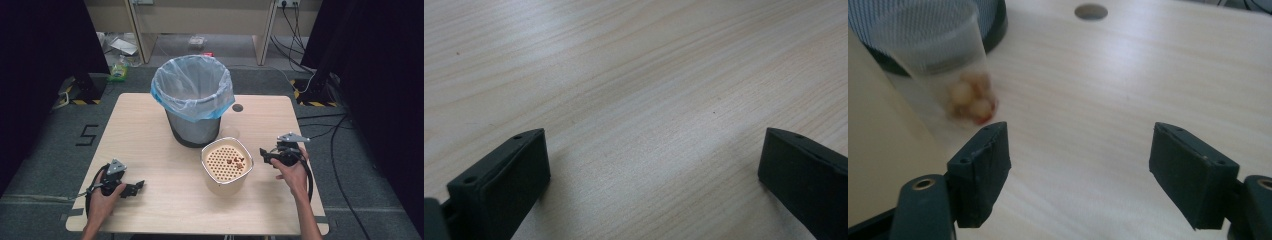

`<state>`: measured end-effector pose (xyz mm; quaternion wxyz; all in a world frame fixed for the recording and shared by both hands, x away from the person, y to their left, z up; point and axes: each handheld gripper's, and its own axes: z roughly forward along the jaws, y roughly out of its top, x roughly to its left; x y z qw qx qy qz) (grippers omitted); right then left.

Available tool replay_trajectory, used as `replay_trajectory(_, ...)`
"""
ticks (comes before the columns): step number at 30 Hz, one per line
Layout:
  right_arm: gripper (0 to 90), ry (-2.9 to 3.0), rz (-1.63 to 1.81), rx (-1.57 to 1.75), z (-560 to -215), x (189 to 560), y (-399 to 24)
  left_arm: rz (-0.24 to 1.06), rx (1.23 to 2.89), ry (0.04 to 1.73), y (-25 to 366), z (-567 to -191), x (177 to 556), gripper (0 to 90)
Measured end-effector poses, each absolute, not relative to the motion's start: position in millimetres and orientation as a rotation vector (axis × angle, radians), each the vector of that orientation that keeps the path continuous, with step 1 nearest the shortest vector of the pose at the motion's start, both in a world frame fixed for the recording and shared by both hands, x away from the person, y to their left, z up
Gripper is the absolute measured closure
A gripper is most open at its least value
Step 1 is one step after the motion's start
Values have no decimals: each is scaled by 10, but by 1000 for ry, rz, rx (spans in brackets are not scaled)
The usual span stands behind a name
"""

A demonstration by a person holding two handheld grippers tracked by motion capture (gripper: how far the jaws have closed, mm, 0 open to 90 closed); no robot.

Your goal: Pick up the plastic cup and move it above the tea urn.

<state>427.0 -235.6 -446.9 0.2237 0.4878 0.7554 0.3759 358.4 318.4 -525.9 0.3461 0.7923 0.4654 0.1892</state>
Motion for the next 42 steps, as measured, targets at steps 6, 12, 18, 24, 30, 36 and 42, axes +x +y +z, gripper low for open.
replay_trajectory(6,299,2092,1063,1314,-4231,4454,-2249,490,2057,1207,3184,-5259,3585,0)
replay_trajectory(12,346,2137,1068,1292,-4147,4612,-2070,490,2057,1207,3185,-5259,3585,0)
replay_trajectory(18,433,2173,1103,1271,-4114,4740,-1908,490,2057,1207,3184,-5259,3585,0)
replay_trajectory(24,524,2226,1104,1226,-4119,4835,-1751,490,2057,1206,3184,-5259,3585,0)
replay_trajectory(30,602,2274,1090,1194,-4169,4917,-1644,490,2058,1206,3184,-5259,3585,0)
replay_trajectory(36,659,2317,1085,1168,-4186,4994,-1527,490,2058,1207,3184,-5259,3585,0)
replay_trajectory(42,697,2383,1015,1171,-4258,5076,-1454,490,2057,1206,3184,-5259,3585,0)
